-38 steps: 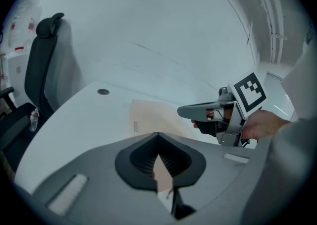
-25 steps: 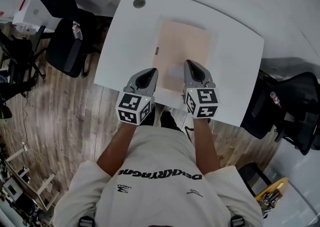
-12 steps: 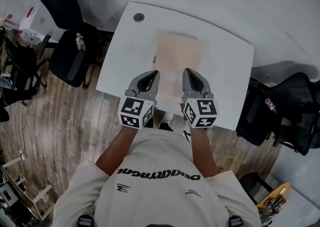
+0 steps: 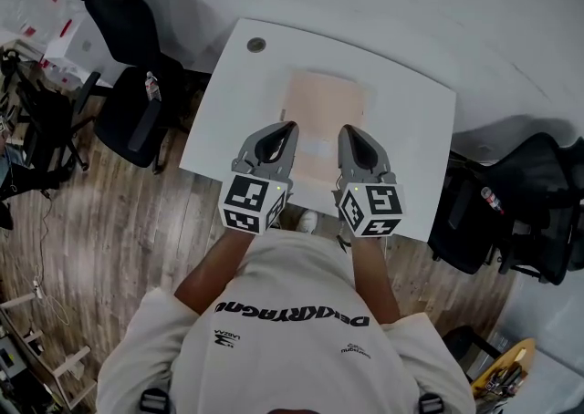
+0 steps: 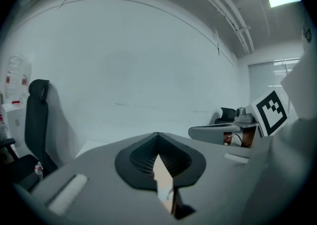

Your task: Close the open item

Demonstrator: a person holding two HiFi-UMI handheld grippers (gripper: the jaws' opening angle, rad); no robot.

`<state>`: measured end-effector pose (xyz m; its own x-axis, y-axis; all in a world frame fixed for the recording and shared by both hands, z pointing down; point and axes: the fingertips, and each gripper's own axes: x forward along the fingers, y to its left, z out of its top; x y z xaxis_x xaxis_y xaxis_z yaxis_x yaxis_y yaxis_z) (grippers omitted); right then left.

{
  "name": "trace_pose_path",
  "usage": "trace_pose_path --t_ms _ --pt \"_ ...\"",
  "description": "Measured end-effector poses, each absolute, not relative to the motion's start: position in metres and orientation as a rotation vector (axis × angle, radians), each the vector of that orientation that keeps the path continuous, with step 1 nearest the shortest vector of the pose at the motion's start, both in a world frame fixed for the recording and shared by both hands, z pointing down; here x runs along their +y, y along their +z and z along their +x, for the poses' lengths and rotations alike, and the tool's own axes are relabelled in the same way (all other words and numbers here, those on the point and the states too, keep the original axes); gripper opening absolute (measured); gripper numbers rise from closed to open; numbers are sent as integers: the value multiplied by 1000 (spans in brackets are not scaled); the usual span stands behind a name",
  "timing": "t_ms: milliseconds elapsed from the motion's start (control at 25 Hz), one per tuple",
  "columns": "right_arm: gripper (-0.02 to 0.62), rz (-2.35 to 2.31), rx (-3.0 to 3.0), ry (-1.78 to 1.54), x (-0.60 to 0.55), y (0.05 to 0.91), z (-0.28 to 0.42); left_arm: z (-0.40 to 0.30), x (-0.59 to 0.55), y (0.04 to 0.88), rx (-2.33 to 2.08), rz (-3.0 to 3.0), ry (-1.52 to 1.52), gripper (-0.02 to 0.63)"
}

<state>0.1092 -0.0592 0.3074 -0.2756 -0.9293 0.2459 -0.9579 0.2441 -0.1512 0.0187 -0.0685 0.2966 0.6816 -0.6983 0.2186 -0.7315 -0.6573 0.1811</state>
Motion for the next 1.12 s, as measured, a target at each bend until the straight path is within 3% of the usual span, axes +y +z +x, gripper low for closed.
trace_pose_path --t_ms 560,1120 --pt "0 1897 -2430 264 -45 271 112 30 -66 255 -1203 2754 78 3" --pt "0 1907 -2440 253 -48 278 111 30 -68 268 -1169 2769 87 3"
